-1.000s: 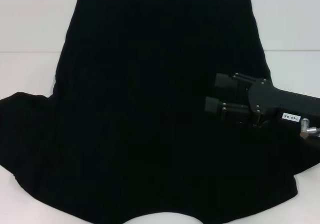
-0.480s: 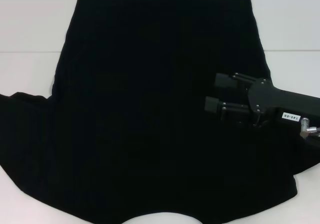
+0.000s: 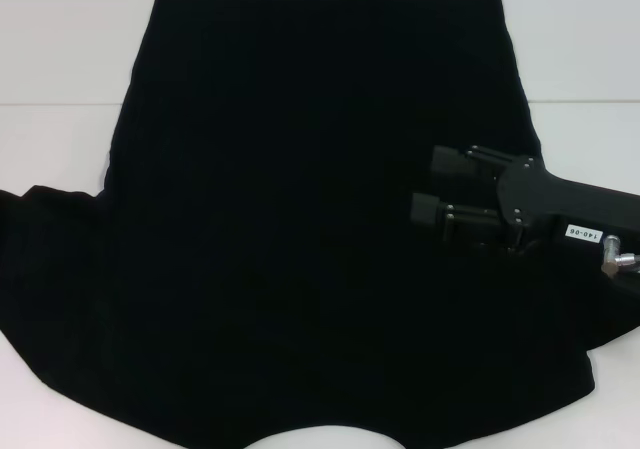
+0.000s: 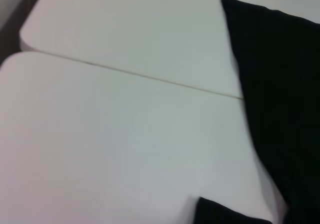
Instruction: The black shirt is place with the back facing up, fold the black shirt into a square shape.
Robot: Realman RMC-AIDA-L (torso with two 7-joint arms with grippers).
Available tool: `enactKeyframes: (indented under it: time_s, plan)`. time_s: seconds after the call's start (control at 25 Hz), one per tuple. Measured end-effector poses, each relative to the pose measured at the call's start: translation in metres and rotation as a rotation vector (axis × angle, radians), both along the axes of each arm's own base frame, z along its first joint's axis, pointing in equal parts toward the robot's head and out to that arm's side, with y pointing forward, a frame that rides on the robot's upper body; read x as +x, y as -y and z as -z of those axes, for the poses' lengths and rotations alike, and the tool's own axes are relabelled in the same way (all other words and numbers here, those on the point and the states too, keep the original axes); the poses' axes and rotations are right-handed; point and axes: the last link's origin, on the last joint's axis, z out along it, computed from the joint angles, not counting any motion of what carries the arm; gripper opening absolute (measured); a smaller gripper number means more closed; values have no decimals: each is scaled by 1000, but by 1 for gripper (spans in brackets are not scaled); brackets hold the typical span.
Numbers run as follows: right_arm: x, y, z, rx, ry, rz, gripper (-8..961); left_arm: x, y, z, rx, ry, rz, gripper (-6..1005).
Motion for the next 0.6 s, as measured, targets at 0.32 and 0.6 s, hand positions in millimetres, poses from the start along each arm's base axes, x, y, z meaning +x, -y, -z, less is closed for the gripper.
enactKeyframes:
  time_s: [0.32,0.6]
  plan:
    - [-2,-2,0,-1,0,-5,808,21,-6,6,-73,47,60,75]
    - [0,0,0,-1,0,0,802,50,-15,16,-164,79,192,84]
